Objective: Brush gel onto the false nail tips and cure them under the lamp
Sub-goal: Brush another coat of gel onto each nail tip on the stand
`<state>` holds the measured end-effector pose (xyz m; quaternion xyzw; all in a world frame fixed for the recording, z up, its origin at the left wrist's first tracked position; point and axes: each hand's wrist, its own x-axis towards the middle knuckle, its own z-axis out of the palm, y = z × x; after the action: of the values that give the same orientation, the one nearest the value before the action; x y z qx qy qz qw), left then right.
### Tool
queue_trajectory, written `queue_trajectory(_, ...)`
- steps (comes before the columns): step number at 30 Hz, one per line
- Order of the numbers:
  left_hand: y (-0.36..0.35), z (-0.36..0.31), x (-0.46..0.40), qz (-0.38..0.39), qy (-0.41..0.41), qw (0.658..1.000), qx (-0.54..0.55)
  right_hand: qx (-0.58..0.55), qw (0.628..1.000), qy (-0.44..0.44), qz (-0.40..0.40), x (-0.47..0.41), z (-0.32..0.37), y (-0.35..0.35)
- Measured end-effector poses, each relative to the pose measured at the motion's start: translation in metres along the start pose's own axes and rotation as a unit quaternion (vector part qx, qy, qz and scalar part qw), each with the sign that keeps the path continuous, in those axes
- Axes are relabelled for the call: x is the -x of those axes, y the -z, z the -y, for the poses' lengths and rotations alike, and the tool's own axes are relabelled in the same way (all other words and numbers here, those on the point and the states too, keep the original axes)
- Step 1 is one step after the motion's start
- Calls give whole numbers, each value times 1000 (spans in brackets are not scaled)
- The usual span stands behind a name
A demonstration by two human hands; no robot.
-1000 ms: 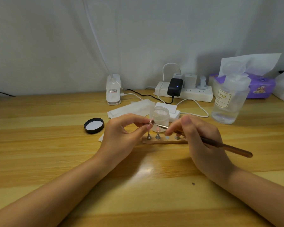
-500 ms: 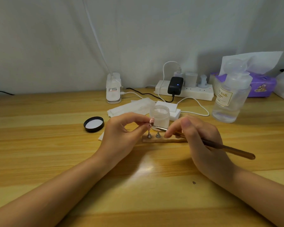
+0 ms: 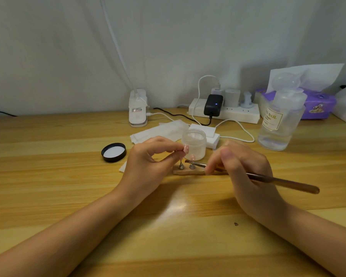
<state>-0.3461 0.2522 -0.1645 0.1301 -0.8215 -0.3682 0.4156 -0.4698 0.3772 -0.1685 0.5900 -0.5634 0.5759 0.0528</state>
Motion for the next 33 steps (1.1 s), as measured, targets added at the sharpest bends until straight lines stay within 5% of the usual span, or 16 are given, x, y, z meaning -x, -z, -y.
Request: queue_trajectory(33, 2, 1, 1, 3, 4, 1000, -1, 2, 998, -68, 2, -2, 0, -2)
